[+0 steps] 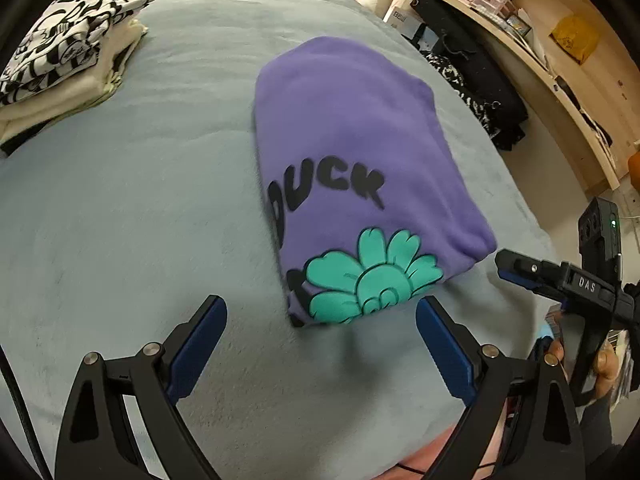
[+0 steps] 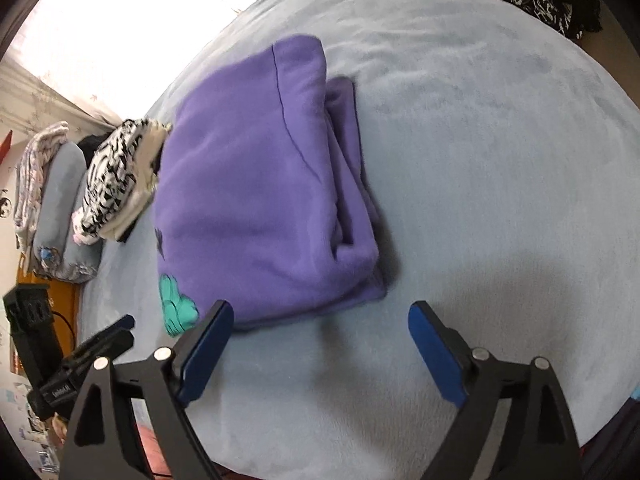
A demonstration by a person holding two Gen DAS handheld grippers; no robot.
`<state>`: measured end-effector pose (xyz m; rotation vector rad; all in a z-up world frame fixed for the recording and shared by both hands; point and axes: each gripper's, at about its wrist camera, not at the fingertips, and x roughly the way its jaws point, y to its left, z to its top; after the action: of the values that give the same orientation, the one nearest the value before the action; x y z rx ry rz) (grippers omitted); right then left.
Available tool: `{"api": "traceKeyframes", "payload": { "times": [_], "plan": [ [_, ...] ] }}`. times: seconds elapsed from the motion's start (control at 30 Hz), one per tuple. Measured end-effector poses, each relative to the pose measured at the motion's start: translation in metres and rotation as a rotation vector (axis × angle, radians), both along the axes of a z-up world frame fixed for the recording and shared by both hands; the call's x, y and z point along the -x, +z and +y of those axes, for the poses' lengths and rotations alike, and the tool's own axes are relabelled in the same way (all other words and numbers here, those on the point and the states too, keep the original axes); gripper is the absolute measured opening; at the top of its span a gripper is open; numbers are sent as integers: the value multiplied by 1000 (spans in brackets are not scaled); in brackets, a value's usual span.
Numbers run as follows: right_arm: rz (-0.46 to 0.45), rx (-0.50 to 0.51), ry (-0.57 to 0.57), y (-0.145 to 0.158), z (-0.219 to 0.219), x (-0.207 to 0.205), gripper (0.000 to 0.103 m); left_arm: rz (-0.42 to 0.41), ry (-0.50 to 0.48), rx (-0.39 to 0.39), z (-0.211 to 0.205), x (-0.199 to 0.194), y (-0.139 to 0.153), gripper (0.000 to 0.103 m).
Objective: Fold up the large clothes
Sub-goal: 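Release the folded hoodie and pull both tools back, then grasp the folded purple hoodie bundle from both sides with both tools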
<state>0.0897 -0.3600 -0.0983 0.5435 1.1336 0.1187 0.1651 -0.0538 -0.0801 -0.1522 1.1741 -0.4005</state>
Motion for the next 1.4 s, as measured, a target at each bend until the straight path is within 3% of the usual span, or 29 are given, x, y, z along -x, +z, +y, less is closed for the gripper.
{"api": "traceKeyframes", "payload": {
  "times": [0.13,0.37,0.57,0.83,1.07,1.4],
  "plan": [
    [-36,-31,17,7,-10,-19,103,15,3,68,0,-17,1,95],
    [-48,-54,87,2,-23,-62,103,65,44,148,-2,-60,-12,95],
    [-26,-64,149,-4,-28,-86,103,68,47,131,-10,-86,-20,95],
    [6,-148,197,-25,-31,-109,103,68,32,119,-16,-98,-34,95],
    [75,-228,250,-62,-27,-126,103,76,26,179,-14,-110,-47,99],
    [71,-256,341,-78,-3,-151,103,81,-12,264,-11,-118,-68,102]
  ]
}}
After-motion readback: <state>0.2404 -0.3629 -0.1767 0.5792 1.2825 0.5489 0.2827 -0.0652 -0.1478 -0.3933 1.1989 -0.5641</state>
